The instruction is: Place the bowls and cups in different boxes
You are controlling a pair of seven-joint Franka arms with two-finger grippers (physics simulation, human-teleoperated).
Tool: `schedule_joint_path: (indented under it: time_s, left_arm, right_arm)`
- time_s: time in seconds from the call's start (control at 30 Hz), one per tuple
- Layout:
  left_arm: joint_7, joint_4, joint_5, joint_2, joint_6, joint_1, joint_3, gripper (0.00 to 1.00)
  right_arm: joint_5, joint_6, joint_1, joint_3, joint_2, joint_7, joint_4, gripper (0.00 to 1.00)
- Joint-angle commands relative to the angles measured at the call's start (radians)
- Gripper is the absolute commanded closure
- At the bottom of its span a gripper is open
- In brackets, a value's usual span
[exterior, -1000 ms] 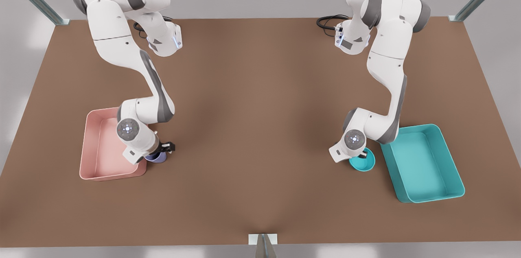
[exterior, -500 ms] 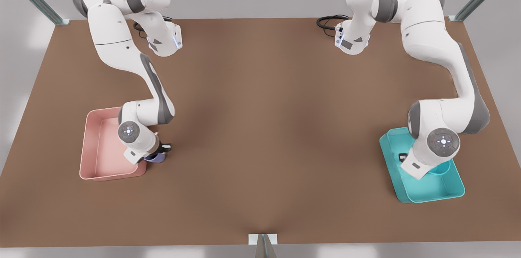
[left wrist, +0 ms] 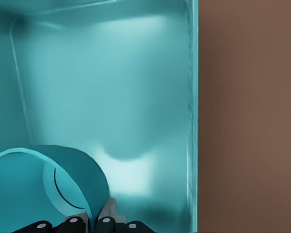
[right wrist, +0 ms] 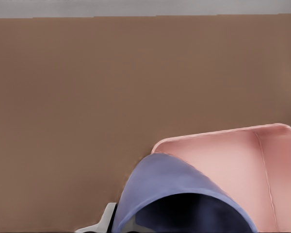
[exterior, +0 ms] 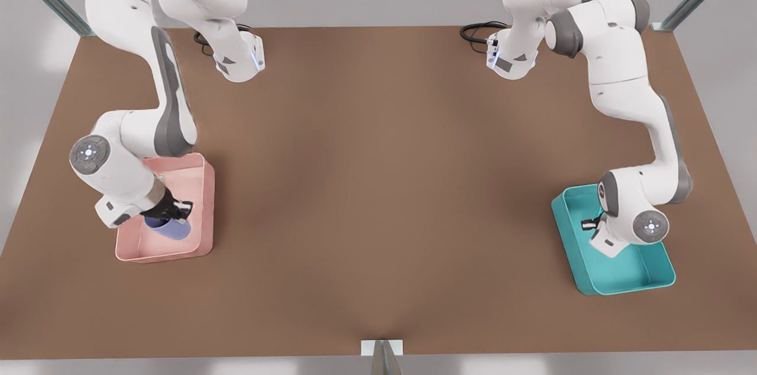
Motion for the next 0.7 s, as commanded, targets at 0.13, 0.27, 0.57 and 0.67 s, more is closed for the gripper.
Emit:
schedule_joint_path:
  time_s: [0.13, 0.27, 0.57, 0.67]
  left_arm:
    - [0.042, 0.002, -0.029, 0.021, 0.116, 0.008, -0.001, 0.35]
    - [0.045, 0.004, -0.029, -0.12, -0.066, 0.01, -0.001, 0.0]
    - [-0.109, 0.019, -0.016, -0.501, -0.496, 0.005, -0.271, 0.0]
    - [-0.107, 0.031, -0.018, -0.516, -0.554, 0.01, -0.273, 0.0]
  right_arm:
    - [-0.056, -0.156, -0.151, -0.026, 0.073, -0.298, 0.014, 0.79]
    - [-0.036, -0.085, -0.169, -0.025, 0.204, -0.292, 0.037, 0.79]
    - [-0.028, 0.042, -0.16, -0.017, 0.337, -0.277, 0.04, 0.79]
    - [-0.028, 0.042, -0.16, -0.017, 0.339, -0.277, 0.044, 0.3]
